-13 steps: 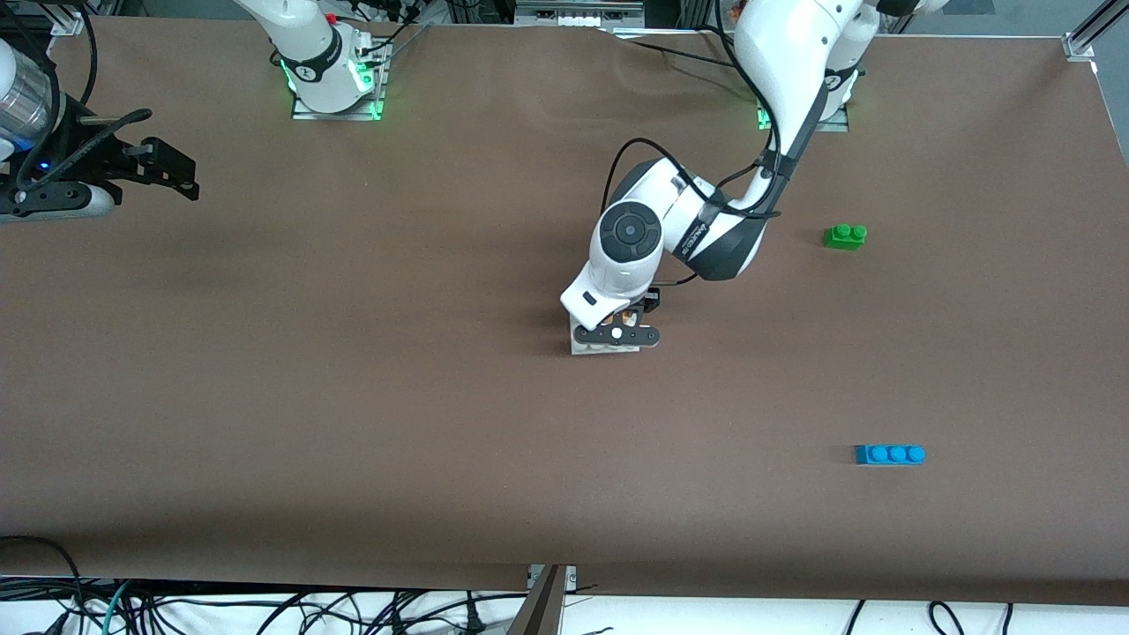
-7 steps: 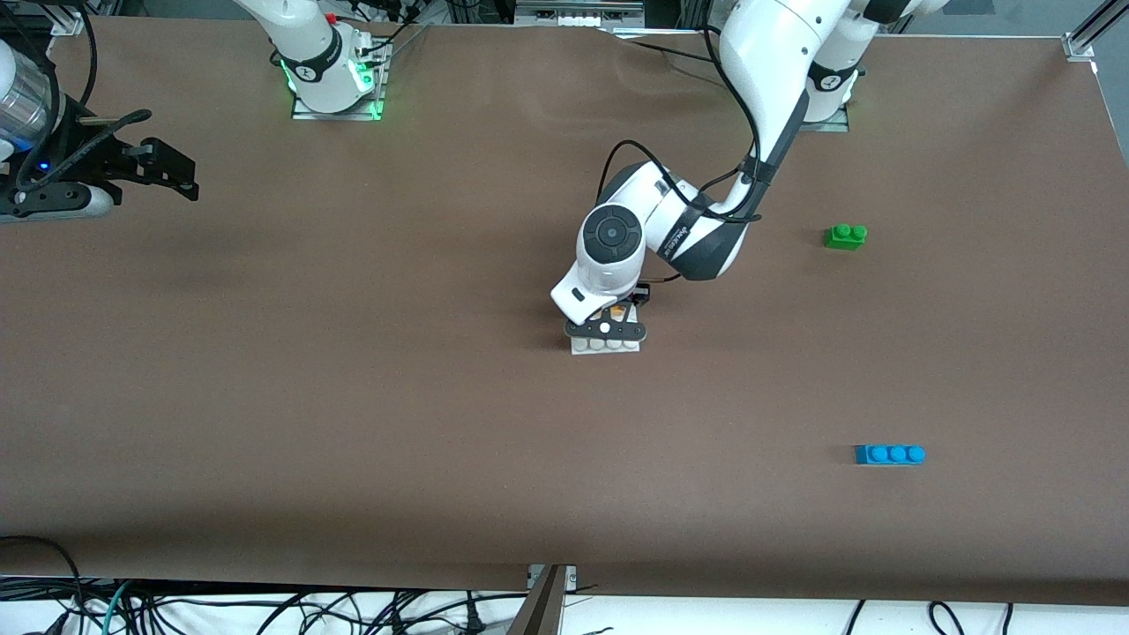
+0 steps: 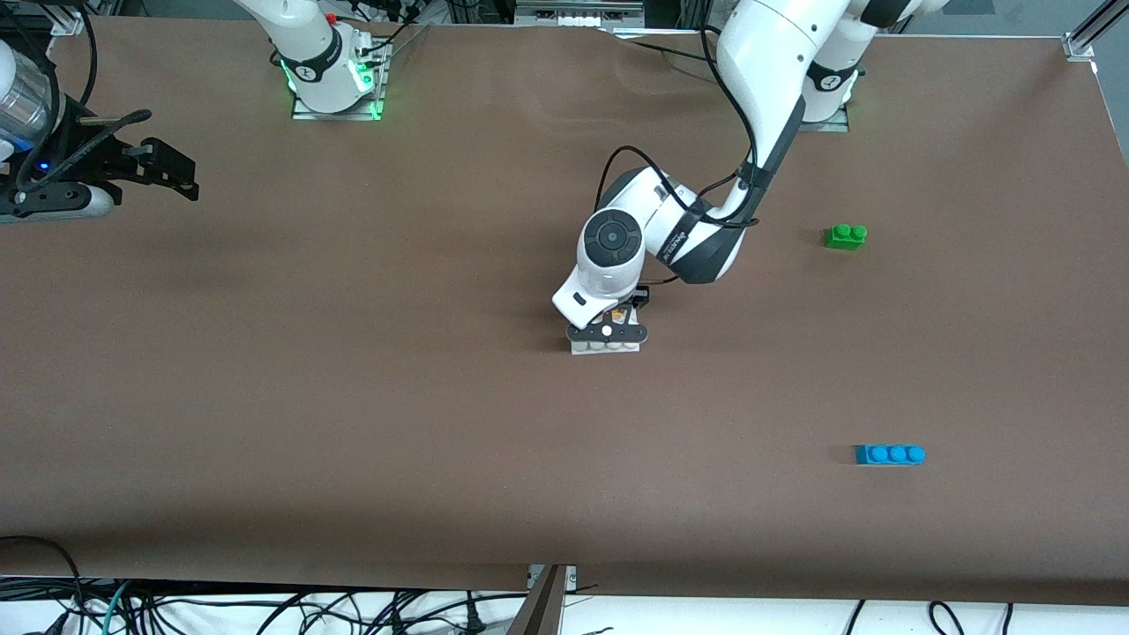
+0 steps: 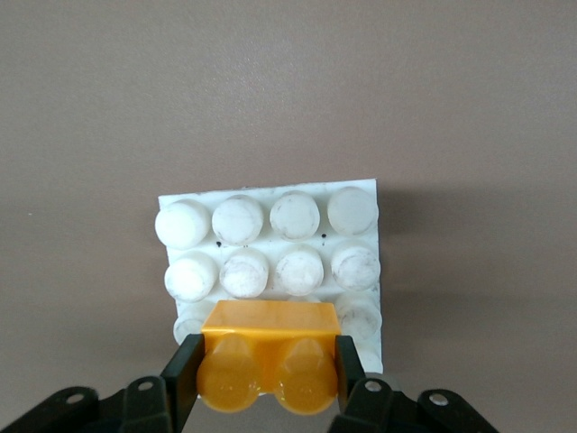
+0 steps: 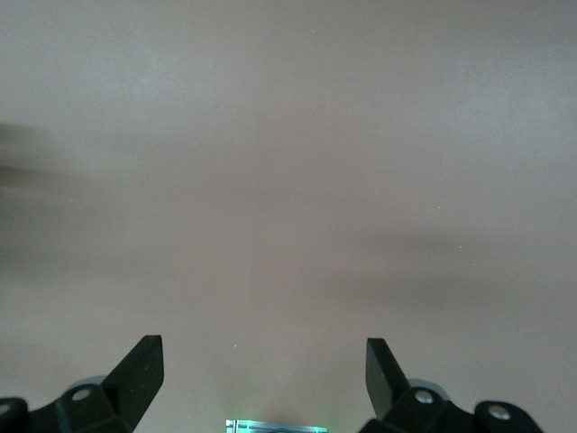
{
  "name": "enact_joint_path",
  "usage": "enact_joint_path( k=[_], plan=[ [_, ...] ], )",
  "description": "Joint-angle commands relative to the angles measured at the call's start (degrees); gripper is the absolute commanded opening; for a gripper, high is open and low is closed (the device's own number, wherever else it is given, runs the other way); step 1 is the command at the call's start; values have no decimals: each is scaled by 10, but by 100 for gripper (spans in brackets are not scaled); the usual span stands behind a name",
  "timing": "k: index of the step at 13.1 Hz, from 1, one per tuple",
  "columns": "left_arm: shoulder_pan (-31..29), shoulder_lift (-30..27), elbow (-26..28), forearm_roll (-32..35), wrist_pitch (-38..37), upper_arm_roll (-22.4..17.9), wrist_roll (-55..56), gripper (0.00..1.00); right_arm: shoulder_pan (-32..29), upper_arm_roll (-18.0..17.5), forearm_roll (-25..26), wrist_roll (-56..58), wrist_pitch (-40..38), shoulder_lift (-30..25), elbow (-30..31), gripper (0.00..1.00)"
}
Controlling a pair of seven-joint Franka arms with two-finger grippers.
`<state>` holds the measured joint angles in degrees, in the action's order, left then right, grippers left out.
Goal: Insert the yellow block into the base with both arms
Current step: 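Press the yellow block onto the plate studs and open the left gripper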
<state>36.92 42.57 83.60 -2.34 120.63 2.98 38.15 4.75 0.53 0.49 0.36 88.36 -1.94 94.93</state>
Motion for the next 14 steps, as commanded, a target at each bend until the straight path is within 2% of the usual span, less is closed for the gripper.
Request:
enact_joint_path(
  k=[1,9,14],
  plan=[
    [11,2,8,-10,12,-8,9,42,-3,0,0,3,-12,4,-12,99],
    [14,7,17,-10,29,-8,27,42,-3,1,0,3,-12,4,-12,99],
    [14,10,17,-14,29,-8,36,45,-3,1,0,3,-12,4,-11,99]
  ],
)
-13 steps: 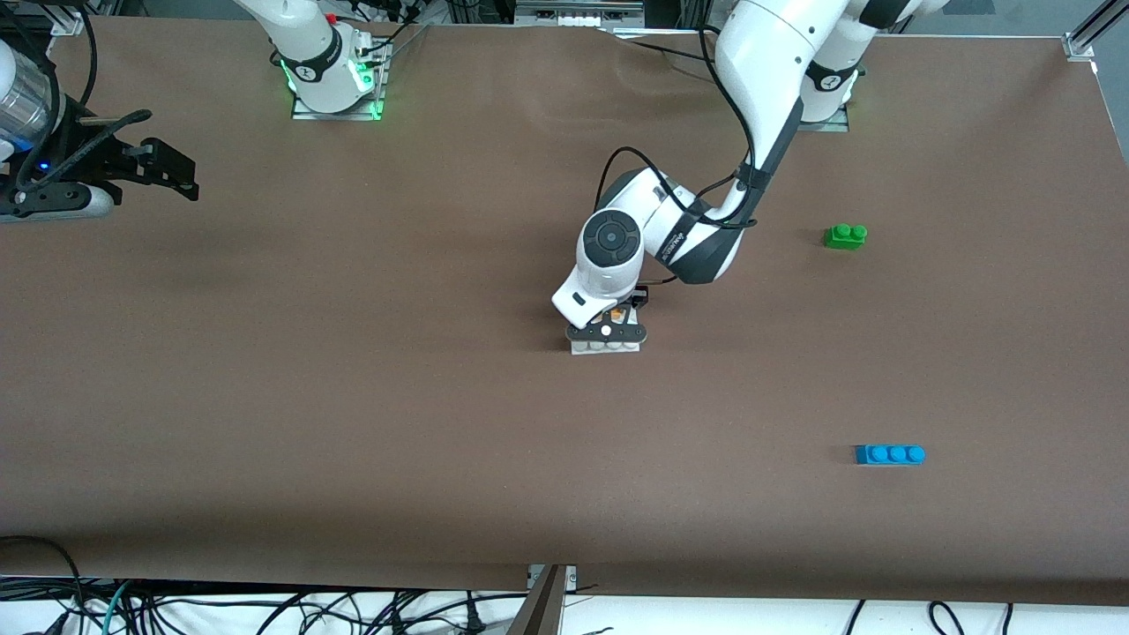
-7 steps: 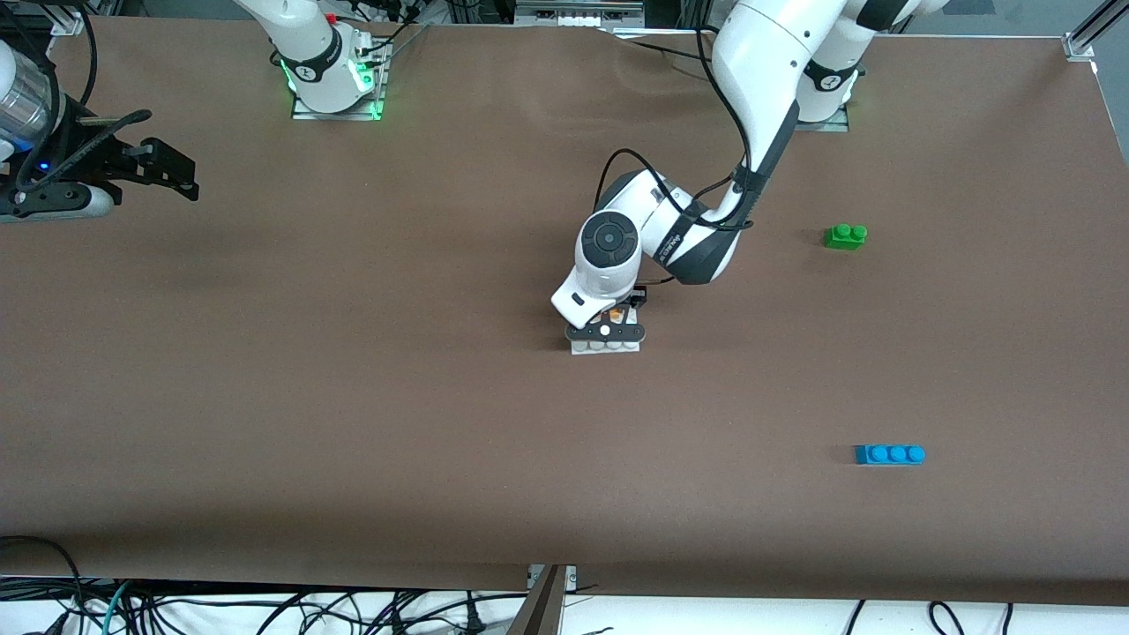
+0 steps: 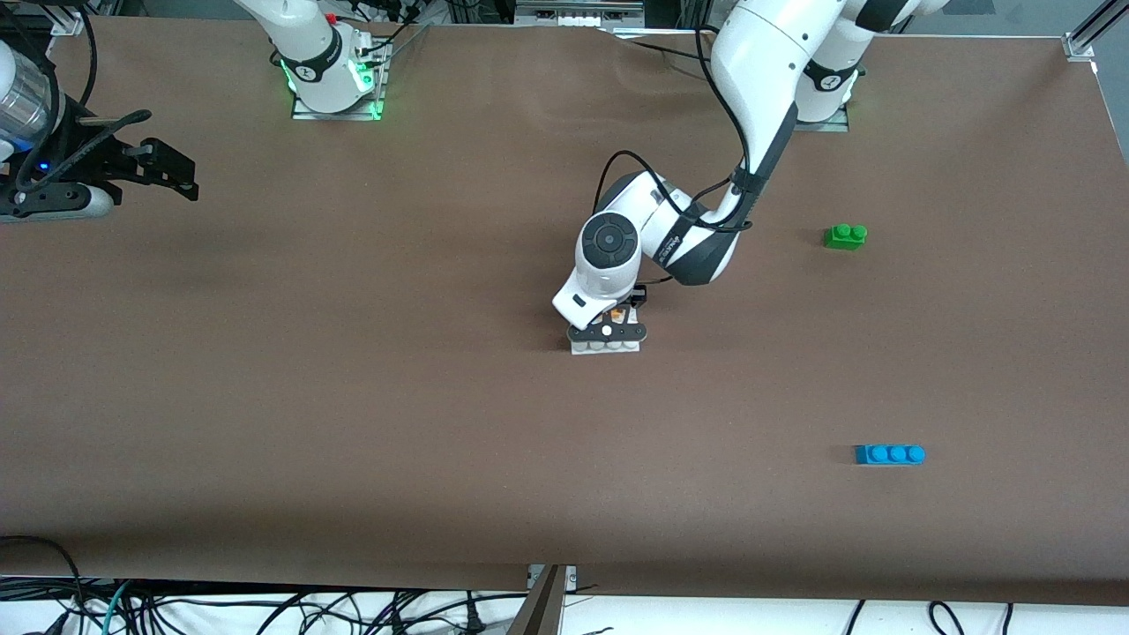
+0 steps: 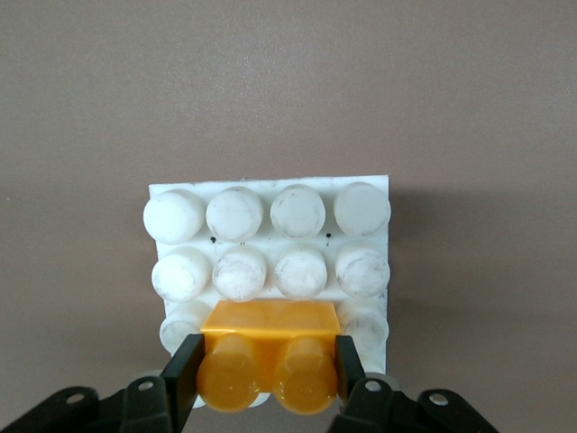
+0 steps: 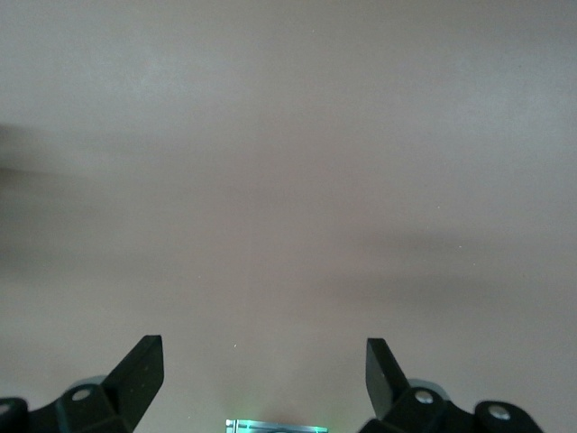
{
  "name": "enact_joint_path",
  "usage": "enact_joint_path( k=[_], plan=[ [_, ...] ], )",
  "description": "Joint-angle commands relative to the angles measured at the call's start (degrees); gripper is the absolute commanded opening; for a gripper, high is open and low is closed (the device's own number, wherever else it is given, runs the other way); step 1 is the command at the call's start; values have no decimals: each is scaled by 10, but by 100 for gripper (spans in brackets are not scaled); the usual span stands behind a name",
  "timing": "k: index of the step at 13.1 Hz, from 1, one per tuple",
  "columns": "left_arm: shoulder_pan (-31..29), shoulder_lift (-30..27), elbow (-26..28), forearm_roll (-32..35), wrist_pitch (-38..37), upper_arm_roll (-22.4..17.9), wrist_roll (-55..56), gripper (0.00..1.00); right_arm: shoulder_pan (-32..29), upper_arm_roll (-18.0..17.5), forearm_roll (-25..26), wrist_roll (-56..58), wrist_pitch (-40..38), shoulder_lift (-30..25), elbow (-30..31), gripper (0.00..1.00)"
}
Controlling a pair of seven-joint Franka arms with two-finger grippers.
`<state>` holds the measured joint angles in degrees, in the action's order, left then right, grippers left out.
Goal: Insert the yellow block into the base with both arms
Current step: 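Press the yellow block onto the plate studs and open the left gripper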
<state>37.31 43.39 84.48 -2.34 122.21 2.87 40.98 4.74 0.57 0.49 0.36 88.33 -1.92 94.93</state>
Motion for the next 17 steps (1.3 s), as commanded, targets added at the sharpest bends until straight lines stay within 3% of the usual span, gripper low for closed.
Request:
enact_joint_path(
  k=[1,2,3,6,9,17],
  plan=[
    [10,2,9,-14,13,-7,14,49,-3,0,0,3,-11,4,-12,99],
    [10,1,9,-14,13,-7,15,66,-3,0,0,3,-11,4,-12,99],
    [10,0,9,-14,11,-7,15,100,-3,0,0,3,-11,4,-12,99],
    [6,-14,5,-15,0,-7,15,100,-3,1,0,3,-11,4,-12,99],
    [-12,-64,-2,-15,-81,-10,10,100,-3,1,0,3,-11,4,-12,99],
    [-147,-218,-36,-8,-228,-13,-44,100,-3,1,0,3,-11,4,-12,99]
  ],
)
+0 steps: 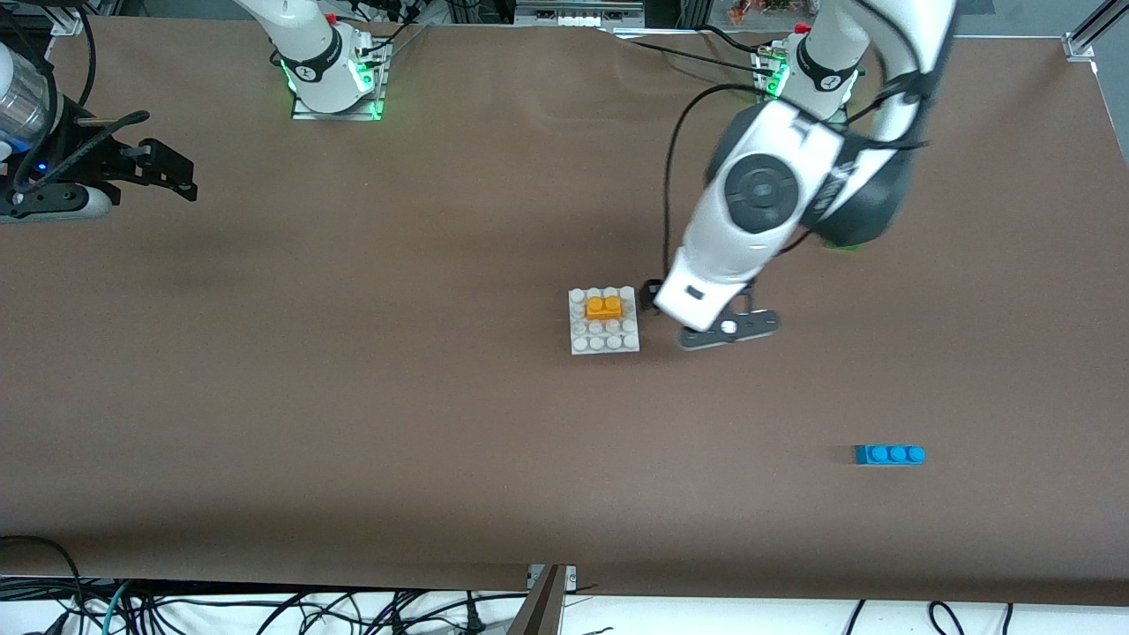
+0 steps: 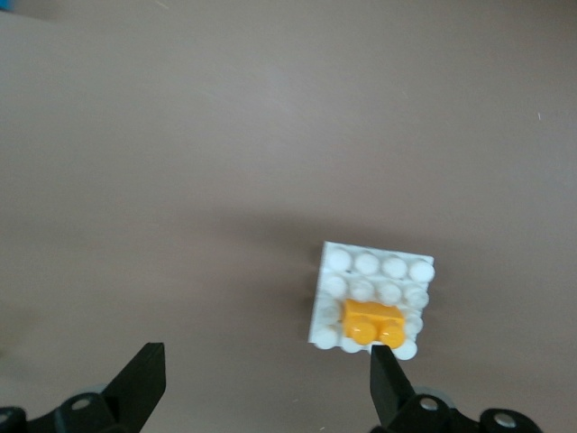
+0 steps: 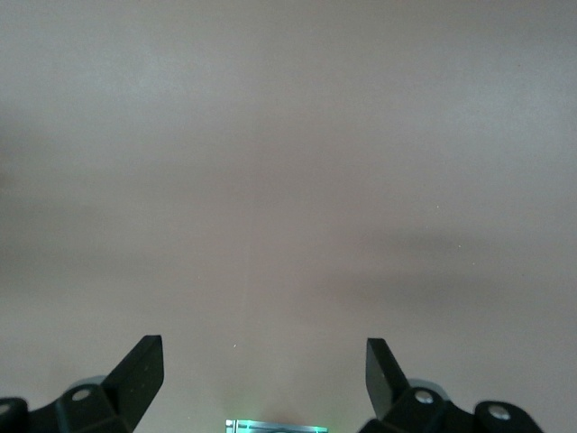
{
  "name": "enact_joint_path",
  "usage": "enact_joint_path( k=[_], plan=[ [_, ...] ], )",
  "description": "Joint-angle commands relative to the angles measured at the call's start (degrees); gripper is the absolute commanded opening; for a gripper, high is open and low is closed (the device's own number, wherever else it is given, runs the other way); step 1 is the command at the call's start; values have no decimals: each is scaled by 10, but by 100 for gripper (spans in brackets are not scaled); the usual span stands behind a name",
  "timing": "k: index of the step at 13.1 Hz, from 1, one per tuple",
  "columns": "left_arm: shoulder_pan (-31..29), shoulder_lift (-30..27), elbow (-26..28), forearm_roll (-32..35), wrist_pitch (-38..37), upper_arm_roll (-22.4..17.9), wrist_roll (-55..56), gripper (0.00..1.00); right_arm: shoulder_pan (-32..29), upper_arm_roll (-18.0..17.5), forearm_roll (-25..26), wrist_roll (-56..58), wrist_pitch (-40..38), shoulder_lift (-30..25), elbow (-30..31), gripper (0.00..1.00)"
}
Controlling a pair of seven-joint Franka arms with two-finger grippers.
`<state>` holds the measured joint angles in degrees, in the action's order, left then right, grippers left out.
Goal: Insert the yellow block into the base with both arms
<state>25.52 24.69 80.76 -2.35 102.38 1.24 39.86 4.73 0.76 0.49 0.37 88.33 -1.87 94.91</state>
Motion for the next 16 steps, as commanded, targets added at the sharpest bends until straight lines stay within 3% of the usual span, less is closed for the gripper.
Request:
enact_joint_path(
  k=[1,7,10,13,15,16],
  plan=[
    [-51,-45,1,-7,-46,3,-66,100,-3,-1,0,2,-11,4,-12,99],
    [-186,-113,5,-7,-178,3,-285,100,-3,-1,0,2,-11,4,-12,99],
    [-209,-132,14,-4,-205,2,-317,100,-3,3,0,2,-11,4,-11,99],
    [-246,-171,65,8,-201,4,-417,100,-3,3,0,3,-11,4,-11,99],
    [-247,-182,82,11,-183,8,-425,100,-3,4,0,3,-11,4,-11,99],
    [-247,-214,127,23,-153,12,-423,100,-3,4,0,3,-11,4,-11,99]
  ],
)
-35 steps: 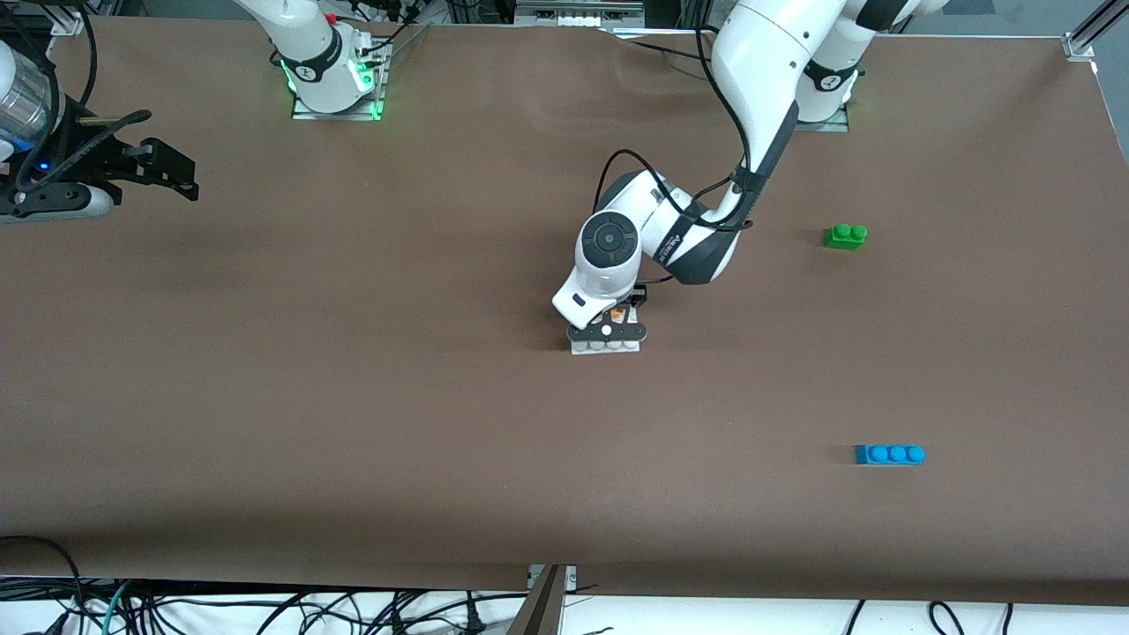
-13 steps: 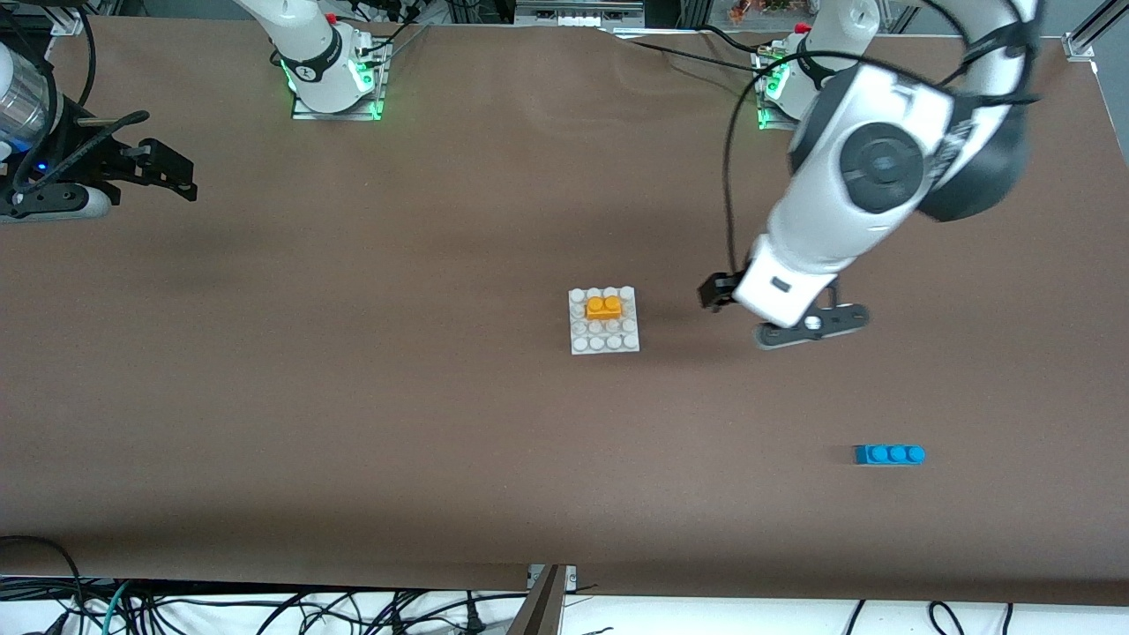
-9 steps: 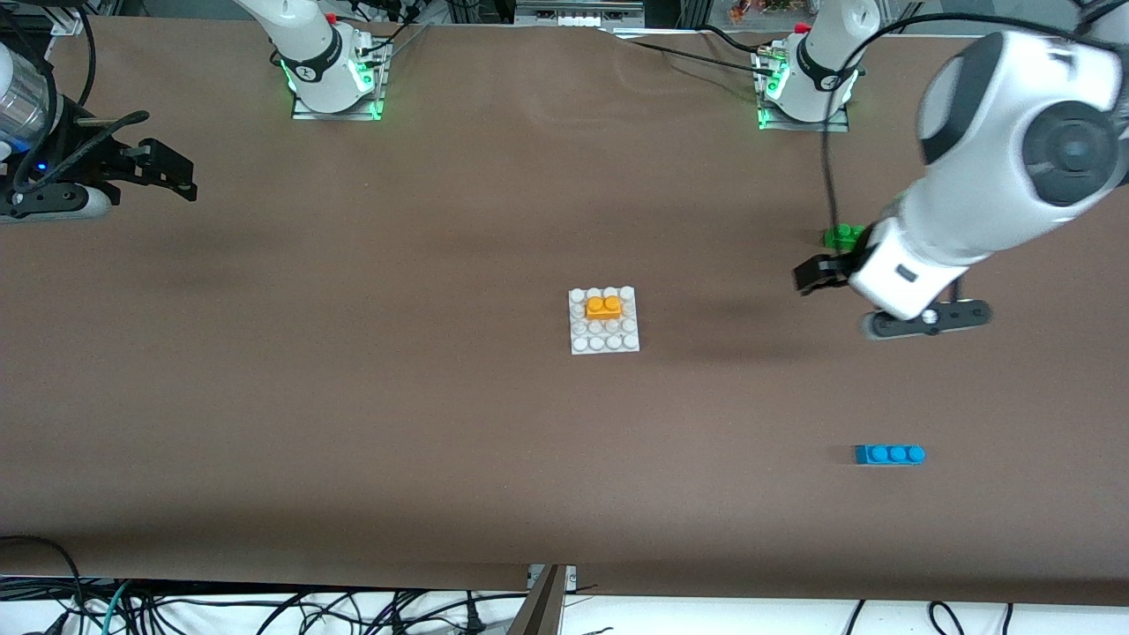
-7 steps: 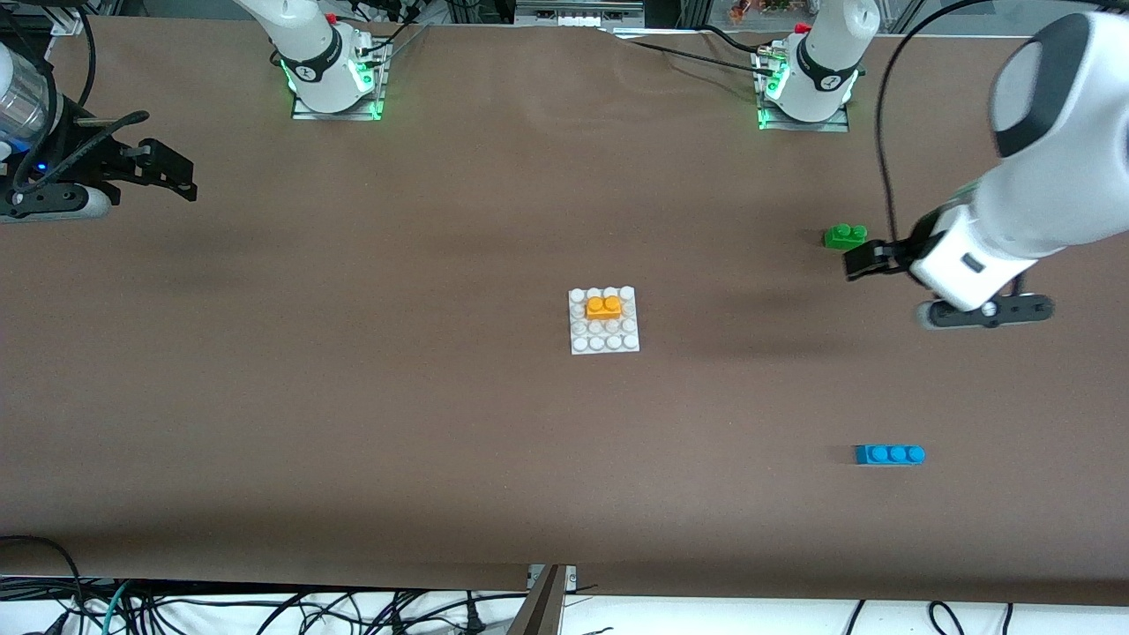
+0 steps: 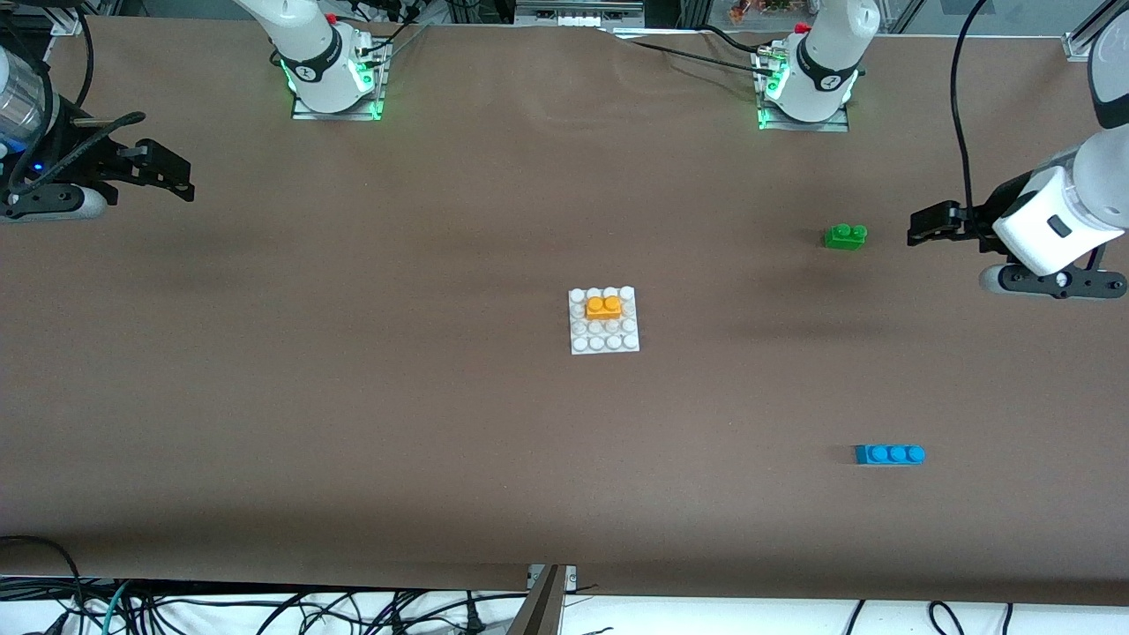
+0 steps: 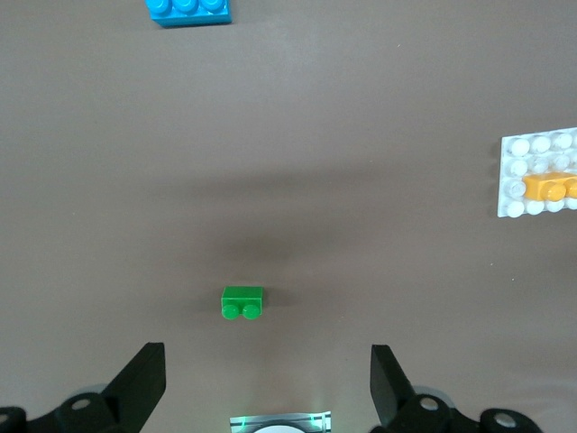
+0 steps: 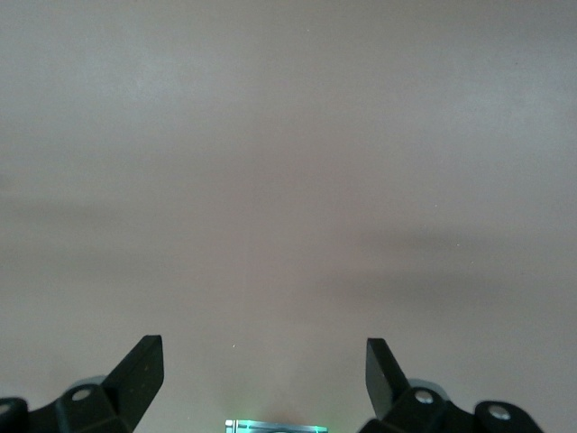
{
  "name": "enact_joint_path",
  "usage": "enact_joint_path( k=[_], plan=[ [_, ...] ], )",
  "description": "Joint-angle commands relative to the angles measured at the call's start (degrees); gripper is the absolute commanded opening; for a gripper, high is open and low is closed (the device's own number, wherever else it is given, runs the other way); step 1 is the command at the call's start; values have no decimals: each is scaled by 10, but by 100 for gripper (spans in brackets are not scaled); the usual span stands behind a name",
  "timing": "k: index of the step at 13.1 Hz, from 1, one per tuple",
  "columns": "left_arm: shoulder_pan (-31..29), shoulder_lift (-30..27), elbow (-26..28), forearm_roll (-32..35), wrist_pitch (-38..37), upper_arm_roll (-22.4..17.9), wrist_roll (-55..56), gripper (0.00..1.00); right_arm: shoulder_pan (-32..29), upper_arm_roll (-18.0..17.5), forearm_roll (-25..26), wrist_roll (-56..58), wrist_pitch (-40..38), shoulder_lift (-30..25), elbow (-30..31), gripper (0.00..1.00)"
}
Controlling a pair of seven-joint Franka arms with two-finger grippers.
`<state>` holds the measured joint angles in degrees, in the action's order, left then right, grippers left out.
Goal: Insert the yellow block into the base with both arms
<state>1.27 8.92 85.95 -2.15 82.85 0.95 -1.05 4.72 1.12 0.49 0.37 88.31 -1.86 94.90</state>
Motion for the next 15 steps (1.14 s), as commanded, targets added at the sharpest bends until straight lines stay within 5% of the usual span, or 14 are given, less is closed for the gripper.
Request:
enact_joint_path(
  k=[1,2,15],
  plan=[
    [-7,-92,133,18,76,22,-16,100,-2,0,0,3,-11,4,-11,99],
    [-7,-118,168,17,92,24,-12,100,-2,0,0,3,-11,4,-11,99],
    [-6,-107,144,15,93,31,-4,100,-2,0,0,3,-11,4,-11,99]
  ],
)
